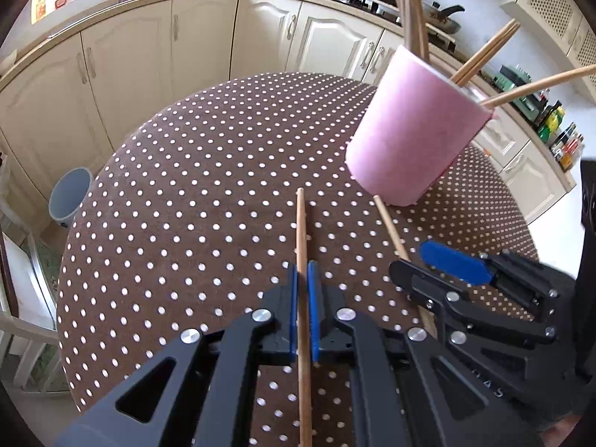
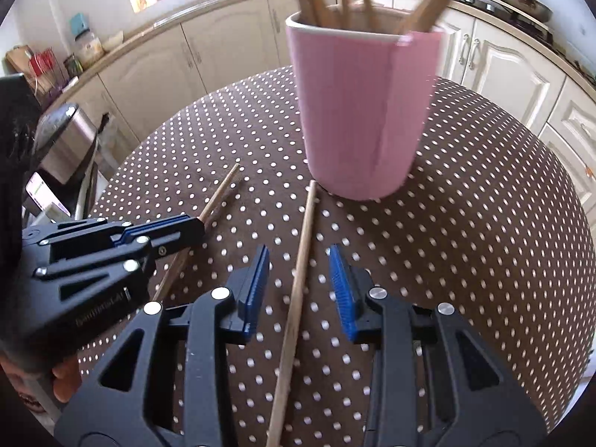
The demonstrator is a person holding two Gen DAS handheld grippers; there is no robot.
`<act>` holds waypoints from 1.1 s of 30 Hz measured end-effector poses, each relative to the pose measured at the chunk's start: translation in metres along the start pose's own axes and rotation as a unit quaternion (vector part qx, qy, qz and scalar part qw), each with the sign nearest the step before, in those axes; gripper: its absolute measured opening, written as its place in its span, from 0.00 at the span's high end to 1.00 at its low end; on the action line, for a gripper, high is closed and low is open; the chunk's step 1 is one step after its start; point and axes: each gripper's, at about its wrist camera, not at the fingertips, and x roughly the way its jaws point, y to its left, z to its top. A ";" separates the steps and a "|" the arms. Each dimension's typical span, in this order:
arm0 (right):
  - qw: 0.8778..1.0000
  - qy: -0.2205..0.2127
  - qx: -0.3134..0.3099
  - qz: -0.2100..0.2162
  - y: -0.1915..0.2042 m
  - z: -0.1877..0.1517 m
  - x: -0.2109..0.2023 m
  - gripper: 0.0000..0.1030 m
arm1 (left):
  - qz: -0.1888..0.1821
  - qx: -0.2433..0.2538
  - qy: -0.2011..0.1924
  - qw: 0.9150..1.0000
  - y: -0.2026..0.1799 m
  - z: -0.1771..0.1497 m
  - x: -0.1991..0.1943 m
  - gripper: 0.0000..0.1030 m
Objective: Organize utensils
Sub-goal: 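Close the left tool on a chopstick while the right tool grasps the last one, then lift the held chopsticks upright and lower them into the pink cup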
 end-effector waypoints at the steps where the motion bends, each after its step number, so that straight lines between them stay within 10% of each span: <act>1: 1.000 0.009 -0.003 -0.003 0.001 0.003 0.004 0.73 | -0.001 0.000 0.001 1.000 0.000 0.001 0.002 0.94; 17: 1.000 0.004 0.020 0.019 -0.016 0.008 -0.002 0.94 | 0.007 0.029 0.000 1.000 -0.017 0.019 0.005 0.94; 33: 0.983 -0.166 0.021 0.077 -0.025 0.011 -0.152 0.94 | -0.054 0.067 -0.130 0.988 -0.065 0.033 -0.116 0.94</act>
